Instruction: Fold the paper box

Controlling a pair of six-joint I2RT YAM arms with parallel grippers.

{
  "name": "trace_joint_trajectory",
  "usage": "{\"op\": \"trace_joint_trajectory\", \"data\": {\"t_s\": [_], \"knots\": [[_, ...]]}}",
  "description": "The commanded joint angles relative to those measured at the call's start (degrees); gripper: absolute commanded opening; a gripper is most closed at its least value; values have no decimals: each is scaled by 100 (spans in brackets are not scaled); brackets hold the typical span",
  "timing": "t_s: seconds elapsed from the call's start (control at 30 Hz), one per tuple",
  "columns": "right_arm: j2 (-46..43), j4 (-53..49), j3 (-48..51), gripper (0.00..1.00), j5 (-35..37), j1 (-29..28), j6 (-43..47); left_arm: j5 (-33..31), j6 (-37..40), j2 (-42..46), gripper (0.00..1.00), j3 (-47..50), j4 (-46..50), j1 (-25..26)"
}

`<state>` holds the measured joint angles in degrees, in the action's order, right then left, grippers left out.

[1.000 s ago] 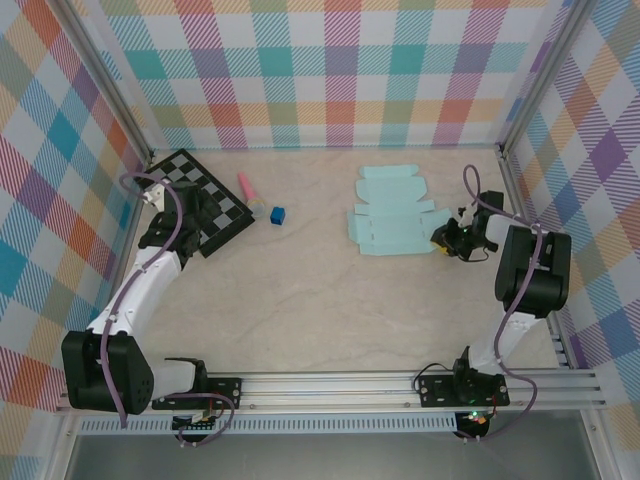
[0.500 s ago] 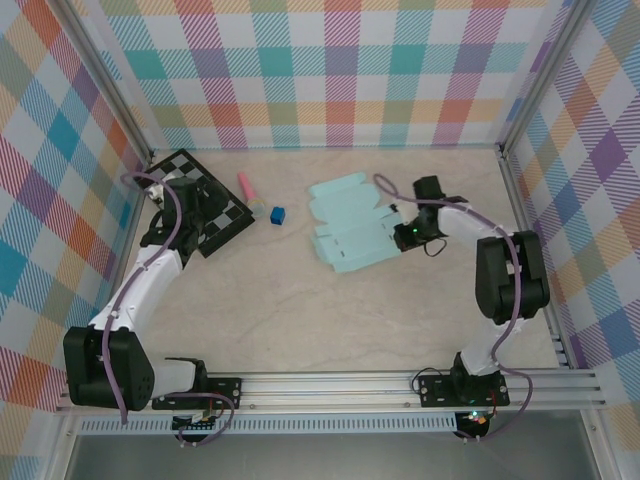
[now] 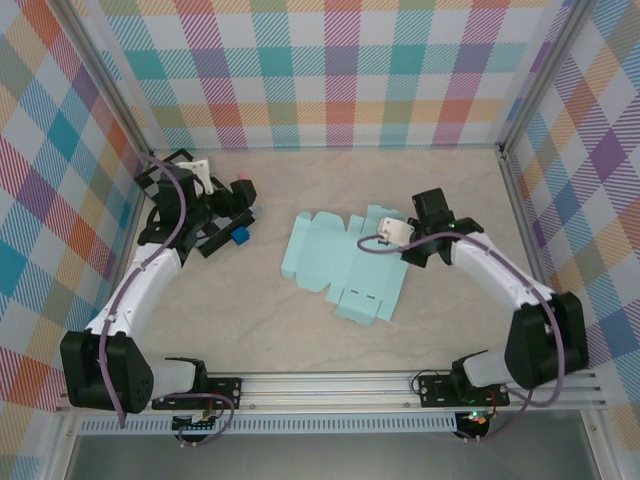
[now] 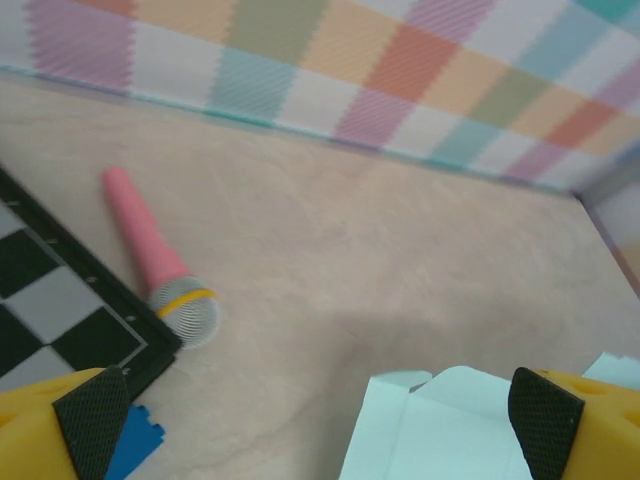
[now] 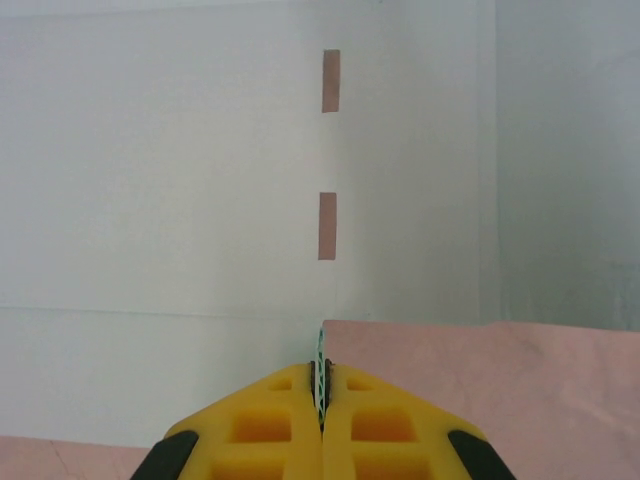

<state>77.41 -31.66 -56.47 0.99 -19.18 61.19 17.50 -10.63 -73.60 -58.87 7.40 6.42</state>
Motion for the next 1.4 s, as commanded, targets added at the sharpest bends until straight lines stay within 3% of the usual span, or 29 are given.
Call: {"op": "trace_joint_trajectory", "data": {"t_s": [0.0,0.2,0.3,0.4,0.53,0.67,0.77,0.83,0.9,1.03,1.23,1.27,1.33,1.37], "knots": [[-128,584,13,0,-256,81,1284,1092,1100,-338,100,-302,223,315],[-160,236,-185,0,-185,84,1843,1624,2250,-903,100,-906,751,944],[-189,-233,-428,0,-162,-43,1959,1716,2217,-1137,100,-1085,792,1081],[-358,-256,-285,0,-181,-132,2214,2193,2381,-1323,100,-1146,676,1204],[-567,-624,-337,3,-331,-130,2494,1977,3343,-1867,100,-1883,1847,1759],[-630,-876,-449,4,-465,-131,2730,2363,3242,-2304,99,-2032,1629,1927],[-704,-942,-471,4,-545,-139,2786,2300,3319,-2530,98,-2116,1561,2202],[-718,-923,-452,4,-555,-139,2811,1821,3467,-2571,92,-2162,1580,2465],[-692,-985,-491,3,-535,-139,2805,1861,3556,-2507,85,-2045,1473,2614],[-727,-1031,-558,2,-619,-143,2807,1761,3648,-2351,84,-1674,1257,2741],[-790,-1097,-613,2,-735,-139,2802,1914,4542,-1843,78,-377,-501,2777],[-797,-1088,-611,2,-741,-141,2806,1886,4539,-1869,74,-376,-532,2777],[-814,-1136,-637,1,-715,-147,2806,1918,4641,-2038,56,-627,-203,2777],[-838,-1149,-646,2,-732,-147,2810,2020,4704,-2158,52,-835,63,2767]]}}
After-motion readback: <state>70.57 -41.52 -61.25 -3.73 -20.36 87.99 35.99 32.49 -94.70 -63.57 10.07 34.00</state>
